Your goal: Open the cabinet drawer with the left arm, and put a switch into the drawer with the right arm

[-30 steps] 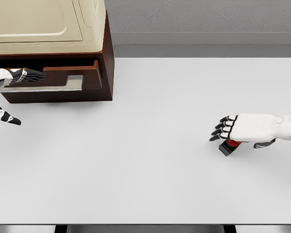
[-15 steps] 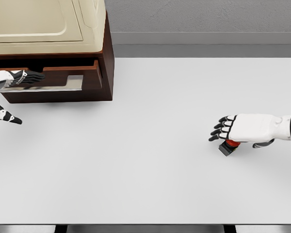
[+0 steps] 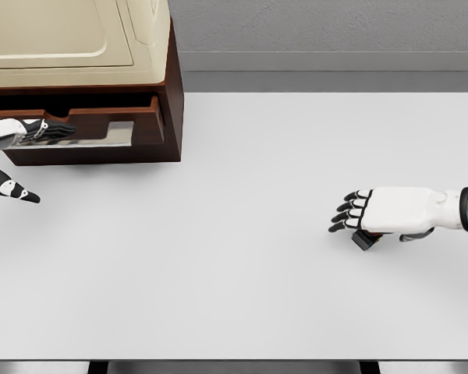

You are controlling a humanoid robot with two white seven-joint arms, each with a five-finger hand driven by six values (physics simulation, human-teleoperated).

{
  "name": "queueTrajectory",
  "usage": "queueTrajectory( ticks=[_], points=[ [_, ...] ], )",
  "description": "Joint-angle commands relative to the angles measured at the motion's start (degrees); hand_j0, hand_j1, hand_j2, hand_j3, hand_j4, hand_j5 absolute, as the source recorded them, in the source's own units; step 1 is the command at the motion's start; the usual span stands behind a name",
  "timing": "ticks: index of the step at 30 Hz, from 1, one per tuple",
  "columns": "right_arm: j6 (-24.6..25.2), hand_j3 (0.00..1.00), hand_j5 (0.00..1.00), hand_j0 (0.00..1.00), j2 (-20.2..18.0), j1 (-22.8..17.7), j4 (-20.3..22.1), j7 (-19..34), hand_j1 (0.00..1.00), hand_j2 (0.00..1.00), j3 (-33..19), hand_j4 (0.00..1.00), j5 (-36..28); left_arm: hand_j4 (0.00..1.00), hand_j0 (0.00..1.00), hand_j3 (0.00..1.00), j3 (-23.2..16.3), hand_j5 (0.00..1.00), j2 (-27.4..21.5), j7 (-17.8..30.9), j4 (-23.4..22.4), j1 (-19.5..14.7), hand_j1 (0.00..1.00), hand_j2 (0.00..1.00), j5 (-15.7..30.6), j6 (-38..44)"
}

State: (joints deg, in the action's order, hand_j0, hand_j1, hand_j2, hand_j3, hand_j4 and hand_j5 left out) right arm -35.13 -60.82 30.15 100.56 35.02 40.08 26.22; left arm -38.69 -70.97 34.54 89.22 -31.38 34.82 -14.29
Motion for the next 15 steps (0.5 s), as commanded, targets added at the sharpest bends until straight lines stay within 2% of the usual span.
queueTrajectory(
  ticks=[1,15],
  points=[
    [0.1,1.0,1.0,1.0,-0.1,0.0,0.0,0.0,1.0,1.0,-0.1,1.0,-0.2,1.0,1.0,1.0,-0.5,1.0,0.0,0.5,0.3,0.0,1.0,1.0,-0.5,-0.2],
    [0.1,1.0,1.0,1.0,-0.1,-0.3,-0.3,0.0,1.0,1.0,0.0,1.0,-0.2,1.0,1.0,1.0,-0.5,1.0,-1.3,0.5,3.3,-0.1,1.0,1.0,1.4,-0.4]
  ],
)
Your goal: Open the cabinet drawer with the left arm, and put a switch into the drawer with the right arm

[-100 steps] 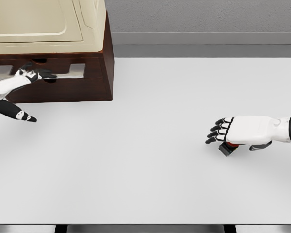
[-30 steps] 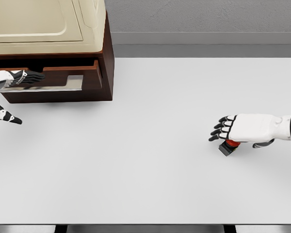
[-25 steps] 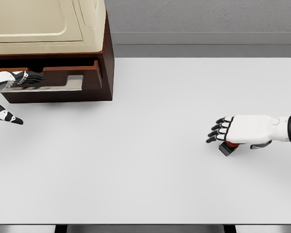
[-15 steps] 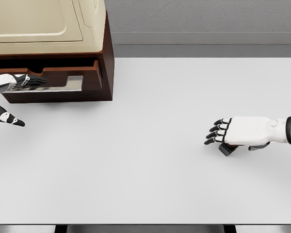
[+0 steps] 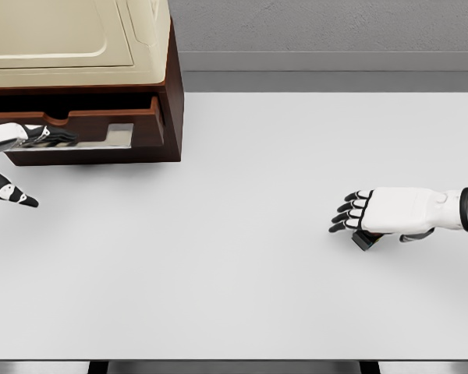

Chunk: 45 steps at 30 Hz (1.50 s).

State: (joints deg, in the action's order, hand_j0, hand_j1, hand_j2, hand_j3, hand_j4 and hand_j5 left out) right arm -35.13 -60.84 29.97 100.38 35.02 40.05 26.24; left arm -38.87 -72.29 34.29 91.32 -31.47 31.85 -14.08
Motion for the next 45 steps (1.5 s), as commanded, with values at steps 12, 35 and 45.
queueTrajectory(
  ticks=[12,35,45],
  points=[
    [0.1,1.0,1.0,1.0,-0.1,-0.1,-0.2,0.0,1.0,1.0,0.0,1.0,-0.2,1.0,1.0,1.0,-0.3,1.0,-0.7,0.7,5.4,0.0,1.0,1.0,6.0,-0.1],
    [0.1,1.0,1.0,1.0,-0.1,-0.1,-0.3,0.0,1.0,1.0,-0.1,1.0,-0.2,1.0,1.0,1.0,0.3,1.0,-3.8,0.7,6.3,-0.7,1.0,1.0,9.2,-0.6],
    [0.1,0.96,0.96,0.96,-0.1,-0.2,-0.6,0.0,0.96,0.96,-0.1,0.96,-0.1,1.0,1.0,1.0,0.9,1.0,-9.4,0.7,5.9,-2.7,1.0,1.0,9.3,-20.7]
  ],
)
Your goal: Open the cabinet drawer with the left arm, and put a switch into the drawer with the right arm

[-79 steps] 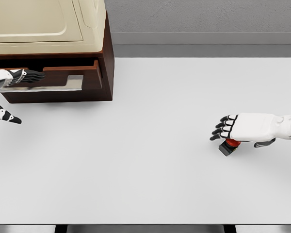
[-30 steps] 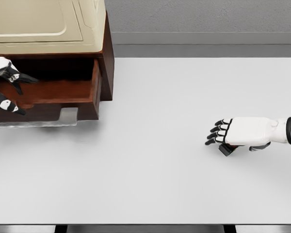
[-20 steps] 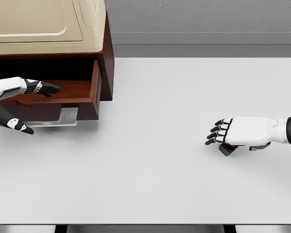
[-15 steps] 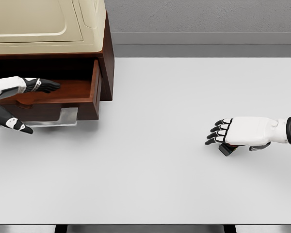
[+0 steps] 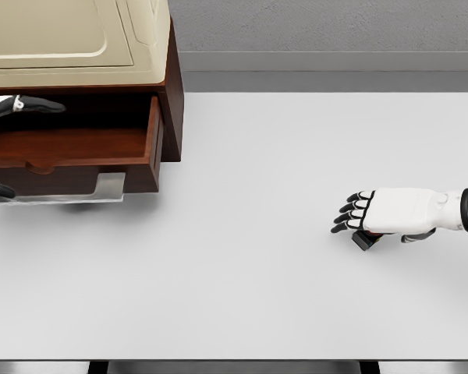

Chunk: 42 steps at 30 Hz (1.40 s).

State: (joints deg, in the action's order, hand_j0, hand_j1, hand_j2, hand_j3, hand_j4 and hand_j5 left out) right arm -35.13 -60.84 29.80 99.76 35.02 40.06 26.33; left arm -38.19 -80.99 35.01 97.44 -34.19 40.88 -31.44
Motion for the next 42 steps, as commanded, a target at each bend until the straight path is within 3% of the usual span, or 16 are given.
queueTrajectory(
  ticks=[1,3,4,6,10,14,31,36,42],
  points=[
    [0.1,0.96,0.96,0.96,-0.1,0.0,0.0,0.0,0.96,0.96,-0.1,0.96,-0.2,1.0,1.0,1.0,0.0,1.0,-0.6,0.0,-0.3,0.0,1.0,1.0,0.2,-3.6],
    [0.1,0.95,0.95,0.95,-0.1,0.0,0.0,0.0,0.95,0.95,-0.1,0.95,-0.2,1.0,1.0,1.0,-0.9,1.0,1.1,0.0,0.3,0.4,1.0,1.0,-1.1,-3.6],
    [0.1,0.94,0.94,0.94,-0.1,0.1,0.0,0.0,0.94,0.94,-0.1,0.94,-0.2,1.0,1.0,1.0,-0.2,1.0,1.4,0.0,0.9,0.1,1.0,1.0,-5.2,-3.6],
    [0.1,0.93,0.93,0.93,-0.1,0.1,0.0,0.0,0.93,0.93,-0.1,0.93,-0.2,1.0,1.0,1.0,-0.2,1.0,1.0,0.0,0.9,0.1,1.0,1.0,-6.2,-3.6],
    [0.1,0.92,0.92,0.92,-0.1,0.2,0.0,0.0,0.92,0.92,-0.2,0.92,-0.2,1.0,1.0,1.0,-0.8,1.0,1.0,0.0,-2.2,0.1,1.0,1.0,-6.4,-3.6],
    [0.1,0.84,0.84,0.84,-0.1,0.2,0.0,0.0,0.84,0.84,-0.2,0.84,-0.2,1.0,1.0,1.0,-0.7,1.0,1.1,0.0,-5.0,0.2,1.0,1.0,-5.7,-3.6],
    [0.1,0.78,0.78,0.78,0.0,-0.1,0.0,0.0,0.78,0.78,-0.1,0.78,-0.2,1.0,1.0,1.0,-0.7,1.0,1.2,0.0,-6.3,0.2,1.0,1.0,-5.6,-3.6],
    [0.1,0.62,0.62,0.62,0.0,0.0,0.0,0.0,0.62,0.62,-0.2,0.62,-0.2,1.0,1.0,1.0,-0.7,1.0,1.2,0.0,-6.4,0.3,1.0,1.0,-5.6,-3.6],
    [0.1,0.58,0.58,0.58,0.0,-0.1,0.0,0.0,0.58,0.58,-0.2,0.58,-0.3,1.0,1.0,1.0,-0.7,1.0,1.3,0.0,-6.4,0.3,1.0,1.0,-5.6,-3.6]
  ],
)
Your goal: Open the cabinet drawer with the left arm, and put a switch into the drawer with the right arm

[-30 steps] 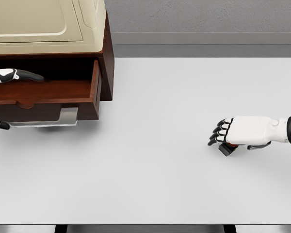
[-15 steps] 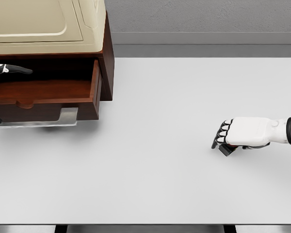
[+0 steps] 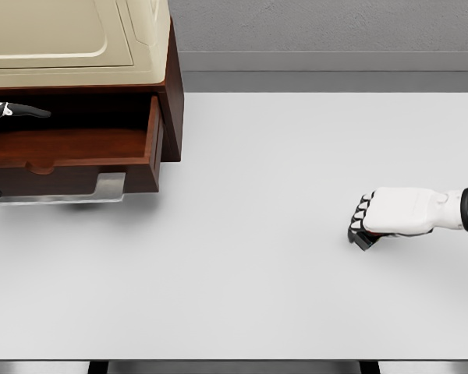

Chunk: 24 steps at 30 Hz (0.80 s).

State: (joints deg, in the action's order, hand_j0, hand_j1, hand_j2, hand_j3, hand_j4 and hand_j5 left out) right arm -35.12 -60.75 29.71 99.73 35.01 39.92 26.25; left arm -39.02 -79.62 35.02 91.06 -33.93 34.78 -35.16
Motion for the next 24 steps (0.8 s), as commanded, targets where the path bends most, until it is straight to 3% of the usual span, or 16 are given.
queueTrajectory(
  ticks=[1,10,15,19,24],
  points=[
    [0.1,0.56,0.56,0.56,-0.1,0.0,0.0,0.0,0.56,0.56,0.0,0.56,-0.2,1.0,1.0,1.0,0.1,1.0,0.0,0.0,0.0,0.1,1.0,1.0,0.5,0.2],
    [0.1,0.47,0.47,0.47,-0.1,0.3,-0.9,0.0,0.47,0.47,-0.5,0.47,-0.5,1.0,1.0,1.0,0.1,1.0,-0.1,0.0,-1.8,0.0,1.0,1.0,0.6,0.2],
    [0.1,0.37,0.37,0.37,0.0,0.5,-1.3,0.0,0.37,0.37,-0.5,0.37,-0.8,1.0,1.0,1.0,0.1,1.0,-0.1,0.0,-2.1,0.0,1.0,1.0,0.6,0.2],
    [0.1,0.33,0.33,0.33,0.0,0.6,-1.5,0.0,0.33,0.33,-3.1,0.33,-4.0,1.0,1.0,1.0,0.1,1.0,-0.1,0.0,-2.8,0.0,1.0,1.0,0.6,0.2],
    [0.1,0.32,0.32,0.32,0.7,1.5,-1.8,0.0,0.32,0.32,-4.2,0.32,-4.5,1.0,1.0,1.0,0.0,1.0,-0.1,0.0,-3.4,0.0,1.0,1.0,0.6,0.2]
  ],
)
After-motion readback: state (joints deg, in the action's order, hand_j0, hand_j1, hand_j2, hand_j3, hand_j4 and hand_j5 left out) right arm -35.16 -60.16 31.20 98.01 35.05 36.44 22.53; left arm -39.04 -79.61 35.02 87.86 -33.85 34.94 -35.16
